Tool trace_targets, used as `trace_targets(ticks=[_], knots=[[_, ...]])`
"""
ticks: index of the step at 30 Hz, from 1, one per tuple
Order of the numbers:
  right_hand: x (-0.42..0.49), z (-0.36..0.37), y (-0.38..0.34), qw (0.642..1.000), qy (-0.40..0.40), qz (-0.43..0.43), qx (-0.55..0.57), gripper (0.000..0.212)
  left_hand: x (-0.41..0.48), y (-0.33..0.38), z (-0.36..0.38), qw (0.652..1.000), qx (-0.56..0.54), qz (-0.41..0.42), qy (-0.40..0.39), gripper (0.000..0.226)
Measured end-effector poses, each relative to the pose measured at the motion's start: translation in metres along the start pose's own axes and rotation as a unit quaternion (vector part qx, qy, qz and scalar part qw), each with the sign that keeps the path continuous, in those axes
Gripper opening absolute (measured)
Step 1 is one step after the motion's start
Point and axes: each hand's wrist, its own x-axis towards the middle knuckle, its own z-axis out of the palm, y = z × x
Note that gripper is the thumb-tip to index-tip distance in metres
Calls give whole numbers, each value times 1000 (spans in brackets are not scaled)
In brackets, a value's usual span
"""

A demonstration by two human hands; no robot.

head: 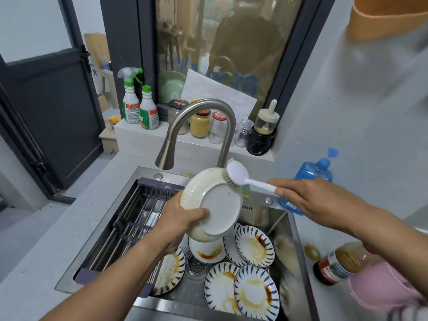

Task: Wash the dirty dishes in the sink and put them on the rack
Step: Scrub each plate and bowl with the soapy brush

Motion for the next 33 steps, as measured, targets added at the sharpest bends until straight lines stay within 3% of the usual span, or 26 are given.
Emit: trace_targets(ticks=[5, 9, 12, 15, 18, 21, 24, 29, 33], knots=[[-2, -7, -8, 999, -18, -39, 14, 40, -2, -1, -4, 985, 154, 59, -53, 39], [0, -14, -18, 997, -30, -63, -19, 36, -4, -2, -1, 979, 173, 83, -72, 34], [2, -17, 6, 998, -35, -30, 39, 36, -4, 0, -5, 991, 105, 76, -45, 44], [-2, -13, 26, 993, -62, 3, 96, 34, -2, 2, -11, 998, -35, 38, -35, 69], [-11, 2, 33, 972, -74, 42, 219, 31, 0, 5, -9, 981, -188, 8, -43, 69], [-18, 14, 33, 961, -59, 37, 267, 31, 3, -2, -2, 947, -315, -18, -57, 63], [-21, 27, 30, 976, -32, 8, 214, 31, 7, -13, 9, 909, -409, -64, -52, 61], [-36, 38, 6, 998, -39, 15, 38, 43, 14, -27, 34, 873, -475, -108, 3, 70], [-49, 50, -14, 997, -3, -26, -78, 47, 18, -33, 47, 844, -513, -148, 52, 79]])
